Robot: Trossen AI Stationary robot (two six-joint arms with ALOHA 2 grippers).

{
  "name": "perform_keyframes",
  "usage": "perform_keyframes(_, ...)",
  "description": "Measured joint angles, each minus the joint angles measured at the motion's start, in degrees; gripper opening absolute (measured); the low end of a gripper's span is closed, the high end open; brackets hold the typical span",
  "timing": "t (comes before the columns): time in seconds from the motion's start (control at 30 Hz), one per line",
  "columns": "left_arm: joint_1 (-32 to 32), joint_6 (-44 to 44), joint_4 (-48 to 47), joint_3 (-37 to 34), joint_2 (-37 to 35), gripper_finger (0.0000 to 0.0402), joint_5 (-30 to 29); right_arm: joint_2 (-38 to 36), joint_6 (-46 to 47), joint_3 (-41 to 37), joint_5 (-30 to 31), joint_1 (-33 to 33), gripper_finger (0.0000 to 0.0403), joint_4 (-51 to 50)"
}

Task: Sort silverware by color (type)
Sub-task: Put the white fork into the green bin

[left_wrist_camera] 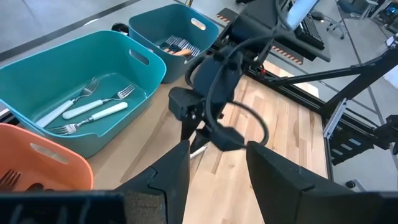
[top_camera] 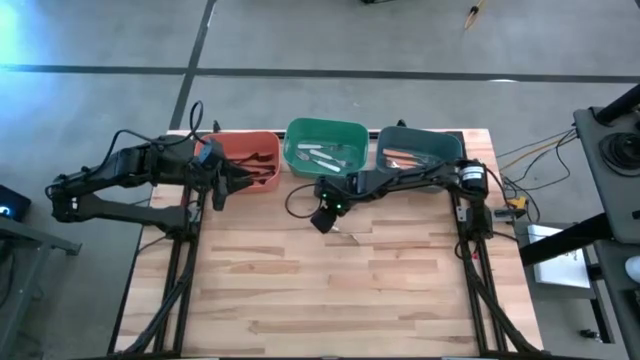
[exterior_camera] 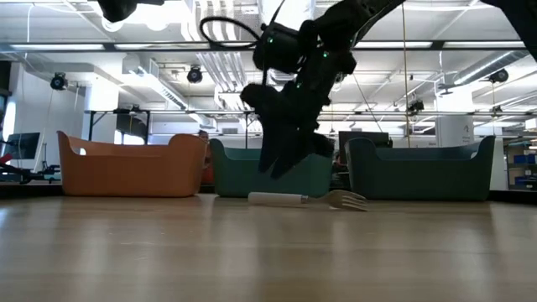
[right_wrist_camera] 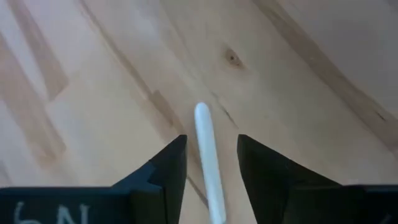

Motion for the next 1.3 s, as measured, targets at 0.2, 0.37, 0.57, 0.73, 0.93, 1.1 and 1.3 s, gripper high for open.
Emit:
perform_keyframes(0.2, 0.0, -0.3, 0.0, 0.0, 0.0, 0.0141, 0.0, 3.5, 0.8, 0.4, 0.2, 0.2, 0.0125, 1.4)
perform_keyframes(0.37, 0.0, -0.4, 0.0, 0.0, 0.0, 0.0141, 0.0, 5.3, -0.2, 2.3, 0.2, 0.5, 0.0115, 1.9)
perform_keyframes(0.57, 0.0, -0.4, -0.2, 0.0, 0.0, 0.0141, 0.0, 8.4, -1.9, 3.9, 0.5, 0.6, 0.0114, 1.6)
perform_keyframes(0.73, 0.0, -0.5, -1.1, 0.0, 0.0, 0.0141, 0.0, 10.7, -3.0, 4.7, 0.4, 0.8, 0.0106, 1.3)
perform_keyframes(0.93, 0.0, -0.5, -1.3, 0.0, 0.0, 0.0141, 0.0, 11.2, -4.9, 4.7, 2.2, 1.7, 0.004, 0.9)
perform_keyframes(1.1, 0.0, -1.3, -1.3, 0.0, 0.1, 0.0141, 0.0, 10.6, -5.9, 4.7, 1.8, 1.9, 0.002, -0.2)
perform_keyframes(1.3, 0.0, -1.6, -1.4, 0.0, 0.1, 0.0141, 0.0, 5.1, -8.0, 4.5, -1.2, 2.1, 0.0019, -1.9)
